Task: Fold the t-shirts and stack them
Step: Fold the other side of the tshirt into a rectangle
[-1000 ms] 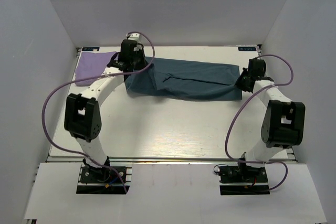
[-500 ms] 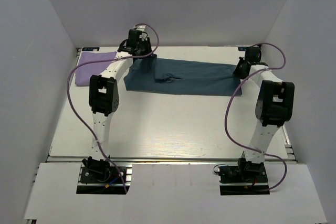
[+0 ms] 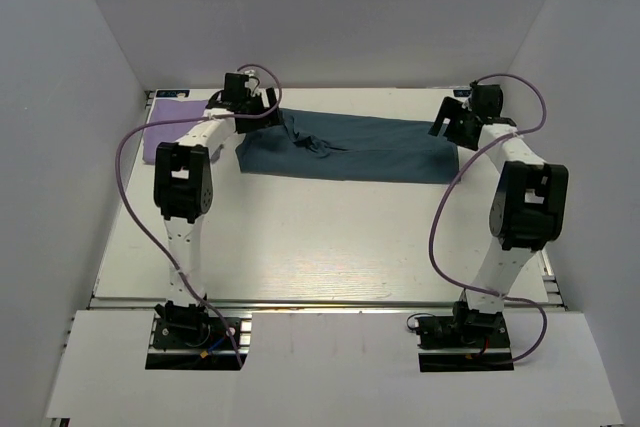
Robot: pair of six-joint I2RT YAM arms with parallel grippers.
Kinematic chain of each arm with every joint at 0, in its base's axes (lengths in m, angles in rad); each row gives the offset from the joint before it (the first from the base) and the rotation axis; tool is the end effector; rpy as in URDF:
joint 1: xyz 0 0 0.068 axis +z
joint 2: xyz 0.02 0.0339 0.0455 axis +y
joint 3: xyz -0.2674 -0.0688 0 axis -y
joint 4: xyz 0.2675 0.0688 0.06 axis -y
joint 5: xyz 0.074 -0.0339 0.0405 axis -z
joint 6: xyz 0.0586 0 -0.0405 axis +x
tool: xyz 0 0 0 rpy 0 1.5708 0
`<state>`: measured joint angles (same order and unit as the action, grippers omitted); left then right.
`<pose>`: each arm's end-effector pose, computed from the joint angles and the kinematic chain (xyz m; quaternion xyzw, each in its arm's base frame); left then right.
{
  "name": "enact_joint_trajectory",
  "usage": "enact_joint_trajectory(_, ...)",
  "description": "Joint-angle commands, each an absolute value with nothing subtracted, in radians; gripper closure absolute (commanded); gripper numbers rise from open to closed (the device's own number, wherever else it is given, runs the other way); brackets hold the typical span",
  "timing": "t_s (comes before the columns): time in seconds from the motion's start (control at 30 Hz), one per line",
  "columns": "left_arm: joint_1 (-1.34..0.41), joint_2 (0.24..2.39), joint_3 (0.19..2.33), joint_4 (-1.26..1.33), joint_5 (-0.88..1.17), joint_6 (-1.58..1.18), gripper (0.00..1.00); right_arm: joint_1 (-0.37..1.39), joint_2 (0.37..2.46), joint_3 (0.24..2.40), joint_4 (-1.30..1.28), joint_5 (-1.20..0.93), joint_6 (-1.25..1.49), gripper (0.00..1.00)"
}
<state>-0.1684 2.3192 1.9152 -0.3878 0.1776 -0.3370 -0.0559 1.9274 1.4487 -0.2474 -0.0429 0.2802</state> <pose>0.5543 -0.1047 0.1658 -0.0440 0.9210 -0.1740 0.3457 0.4769 -0.0242 0.2061 0.1439 0.9005 0.0653 0.4050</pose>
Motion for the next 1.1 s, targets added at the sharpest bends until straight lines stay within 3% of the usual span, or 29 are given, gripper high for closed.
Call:
enact_joint_trajectory(0.0,-0.205,2.116,1.792,-0.311,0.262,-0.281,0.00,-0.040,1.832,1.381,-0.176,-0.149,0.259,0.10)
enact_joint_trajectory(0.13,-0.229,2.105,1.735,-0.302,0.469,-0.201,0.00,-0.008,1.815,1.338,-0.169,-0.199,0.232,0.10)
enact_joint_trajectory(0.3,-0.281,2.130,1.701,-0.311,0.524,-0.163,0.00,0.029,1.873,1.339,-0.158,-0.241,0.250,0.10)
enact_joint_trajectory(0.57,-0.313,2.197,1.727,-0.287,0.545,-0.170,0.00,0.040,1.974,1.373,-0.140,-0.261,0.284,0.10)
enact_joint_trajectory(0.8,-0.313,2.358,1.965,-0.373,0.404,-0.179,0.00,0.038,1.994,1.370,-0.130,-0.253,0.290,0.10)
enact_joint_trajectory(1.07,-0.333,2.450,2.074,-0.215,0.425,-0.189,0.00,0.038,2.011,1.368,-0.121,-0.272,0.296,0.10)
